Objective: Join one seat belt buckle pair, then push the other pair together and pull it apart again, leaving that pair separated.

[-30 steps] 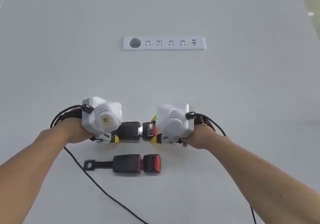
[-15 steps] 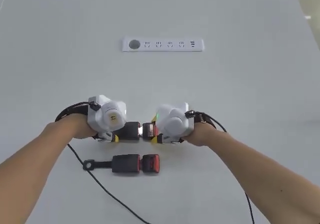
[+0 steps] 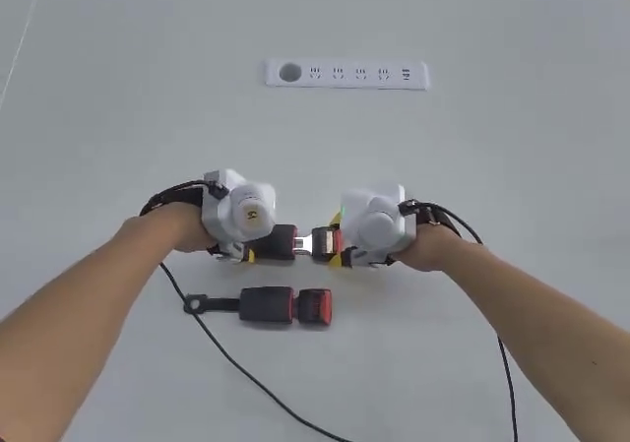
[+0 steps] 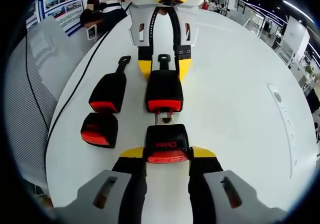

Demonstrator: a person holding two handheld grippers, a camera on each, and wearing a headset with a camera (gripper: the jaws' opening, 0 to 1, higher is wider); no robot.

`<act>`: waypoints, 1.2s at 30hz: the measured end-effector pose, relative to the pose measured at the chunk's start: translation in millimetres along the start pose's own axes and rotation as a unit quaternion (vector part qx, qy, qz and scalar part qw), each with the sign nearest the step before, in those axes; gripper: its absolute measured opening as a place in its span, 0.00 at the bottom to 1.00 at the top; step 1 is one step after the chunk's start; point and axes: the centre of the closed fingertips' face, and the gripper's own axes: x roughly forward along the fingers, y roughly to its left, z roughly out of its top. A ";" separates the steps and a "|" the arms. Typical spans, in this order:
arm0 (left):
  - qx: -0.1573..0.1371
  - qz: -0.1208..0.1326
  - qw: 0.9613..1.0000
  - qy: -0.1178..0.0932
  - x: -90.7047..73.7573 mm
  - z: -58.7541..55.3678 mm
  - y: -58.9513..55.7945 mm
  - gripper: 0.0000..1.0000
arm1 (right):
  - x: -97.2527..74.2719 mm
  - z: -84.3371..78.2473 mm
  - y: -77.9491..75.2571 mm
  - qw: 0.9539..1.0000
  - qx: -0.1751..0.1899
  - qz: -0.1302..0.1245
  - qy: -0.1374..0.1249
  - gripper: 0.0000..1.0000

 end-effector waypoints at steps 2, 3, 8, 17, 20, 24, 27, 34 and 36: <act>-0.001 0.000 1.000 0.000 0.9 -0.3 0.4 0.30 | -0.2 -0.3 0.1 1.000 -0.001 0.000 0.000 0.29; -0.001 0.000 1.000 0.000 1.3 -0.1 0.7 0.30 | -0.8 -1.0 0.1 1.000 -0.003 0.000 0.000 0.29; -0.003 0.001 1.000 -0.002 1.8 -0.2 0.6 0.30 | -4.5 -7.5 0.6 1.000 -0.003 0.000 0.007 0.29; -0.007 0.002 1.000 -0.007 4.2 -0.8 1.8 0.30 | -15.3 -27.6 3.4 1.000 -0.007 0.002 0.025 0.30; -0.006 0.002 1.000 -0.006 7.3 -2.6 3.3 0.30 | -19.1 -33.8 3.5 1.000 -0.003 0.000 0.029 0.30; -0.006 0.002 1.000 -0.004 8.7 -3.4 3.7 0.30 | -24.7 -40.1 3.4 0.999 -0.001 -0.002 0.033 0.30; -0.006 0.002 1.000 -0.003 5.0 -1.7 3.1 0.30 | -26.6 -46.4 0.6 0.999 0.000 -0.003 0.035 0.30; -0.005 0.002 1.000 -0.002 4.0 1.0 0.0 0.30 | -33.6 -56.0 3.6 0.999 0.002 -0.004 0.041 0.30; -0.005 0.002 1.000 -0.002 4.2 0.5 0.0 0.30 | -35.3 -59.5 1.0 0.999 0.003 -0.004 0.042 0.30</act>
